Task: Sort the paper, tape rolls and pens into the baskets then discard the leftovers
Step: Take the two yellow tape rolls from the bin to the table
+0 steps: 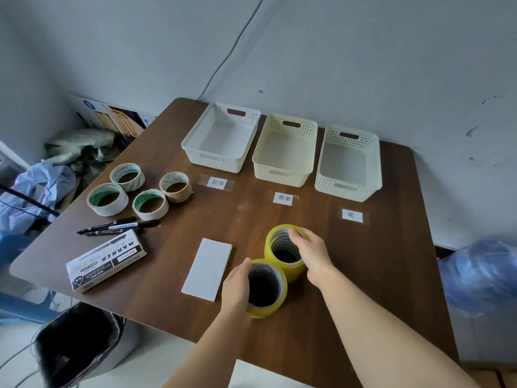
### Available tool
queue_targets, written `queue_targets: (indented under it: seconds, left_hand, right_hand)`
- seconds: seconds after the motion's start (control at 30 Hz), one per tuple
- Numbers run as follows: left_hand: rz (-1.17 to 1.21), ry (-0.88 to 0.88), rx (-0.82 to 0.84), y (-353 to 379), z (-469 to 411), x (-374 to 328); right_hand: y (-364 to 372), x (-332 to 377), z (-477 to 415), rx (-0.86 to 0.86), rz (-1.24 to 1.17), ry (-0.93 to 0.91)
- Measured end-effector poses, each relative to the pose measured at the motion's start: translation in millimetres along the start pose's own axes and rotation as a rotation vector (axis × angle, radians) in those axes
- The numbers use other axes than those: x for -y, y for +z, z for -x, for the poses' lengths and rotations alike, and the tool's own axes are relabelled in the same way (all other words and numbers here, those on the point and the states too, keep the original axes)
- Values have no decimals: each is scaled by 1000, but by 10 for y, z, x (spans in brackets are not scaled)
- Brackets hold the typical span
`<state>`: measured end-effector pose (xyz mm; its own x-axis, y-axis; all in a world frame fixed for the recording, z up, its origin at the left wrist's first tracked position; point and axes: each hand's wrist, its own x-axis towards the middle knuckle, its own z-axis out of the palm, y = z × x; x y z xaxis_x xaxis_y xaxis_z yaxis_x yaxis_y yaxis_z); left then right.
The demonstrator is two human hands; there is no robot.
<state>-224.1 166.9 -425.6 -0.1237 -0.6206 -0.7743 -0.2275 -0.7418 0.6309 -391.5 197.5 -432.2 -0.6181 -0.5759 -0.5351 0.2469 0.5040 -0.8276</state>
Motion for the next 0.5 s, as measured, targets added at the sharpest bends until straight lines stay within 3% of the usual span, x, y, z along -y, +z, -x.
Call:
queue_targets:
  seconds: [0.13, 0.27, 0.5]
  left_hand:
    - [33, 8, 7, 15, 56, 44]
    - [12, 9, -9, 15, 60, 25]
    - [-269, 265, -58, 1, 64, -39]
  right_hand:
    - [24, 33, 43, -8, 110, -96]
    - [24, 79, 62, -70, 392, -351]
    - [17, 116, 127, -85, 597, -527]
